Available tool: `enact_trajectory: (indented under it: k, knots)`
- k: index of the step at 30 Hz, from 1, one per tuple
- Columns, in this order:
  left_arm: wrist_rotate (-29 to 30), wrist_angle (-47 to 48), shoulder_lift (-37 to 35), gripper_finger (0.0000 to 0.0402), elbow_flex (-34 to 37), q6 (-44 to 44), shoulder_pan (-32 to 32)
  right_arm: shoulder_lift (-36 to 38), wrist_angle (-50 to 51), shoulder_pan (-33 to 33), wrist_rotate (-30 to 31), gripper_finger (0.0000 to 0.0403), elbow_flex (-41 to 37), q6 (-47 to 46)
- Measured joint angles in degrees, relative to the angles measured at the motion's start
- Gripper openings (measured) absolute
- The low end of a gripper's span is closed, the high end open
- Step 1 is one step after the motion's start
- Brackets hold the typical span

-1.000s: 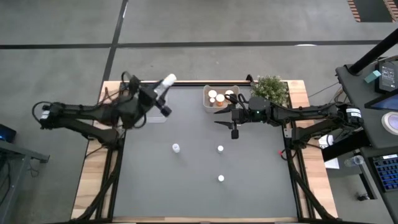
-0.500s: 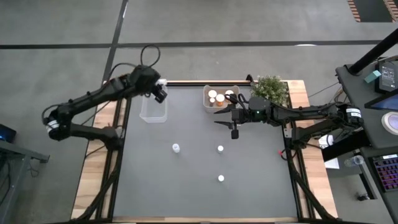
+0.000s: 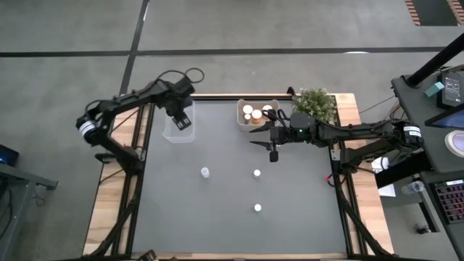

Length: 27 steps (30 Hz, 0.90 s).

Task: Pick and place medicine bottles into bin by pill shape (circle, oval)
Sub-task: Put the bottom white tablet bottle into the transparent bin

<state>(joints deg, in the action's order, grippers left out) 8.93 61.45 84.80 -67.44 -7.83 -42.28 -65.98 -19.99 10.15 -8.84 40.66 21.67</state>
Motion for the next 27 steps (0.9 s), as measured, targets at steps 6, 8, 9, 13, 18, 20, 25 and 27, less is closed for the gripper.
enact_trajectory:
  k: [6,8,9,13,18,20,25,27]
  knots:
    - [0.1,-3.3,5.3,0.0120,0.2,-0.4,-0.1,0.0,0.0,0.0,0.0,0.0164,0.0,0.0]
    - [0.1,-4.6,6.4,0.0120,0.2,0.0,-0.1,0.0,0.0,0.0,0.0,0.0164,0.0,0.0]
    - [0.1,-5.1,6.8,0.0120,0.2,0.0,-0.1,0.0,0.0,0.0,0.0,0.0164,-0.1,0.0]
    - [-0.4,-6.1,7.8,0.0120,0.2,1.4,-0.2,0.0,0.1,0.0,0.0,0.0164,-0.2,-0.1]
    - [-2.6,-7.7,7.8,0.0120,0.4,3.0,-0.6,0.0,0.2,0.0,0.0,0.0164,-0.2,-0.6]
    - [-2.9,-7.9,7.8,0.0120,0.4,4.3,-1.1,0.0,0.2,0.0,0.0,0.0164,-0.2,-0.7]
    - [-2.9,-8.7,7.8,0.0120,1.1,4.6,-1.9,0.0,0.3,0.0,0.0,0.0164,-0.2,-0.7]
    - [-3.0,-9.0,7.8,0.0128,1.2,4.6,-2.0,0.0,0.4,0.0,0.0,0.0164,-0.2,-0.7]
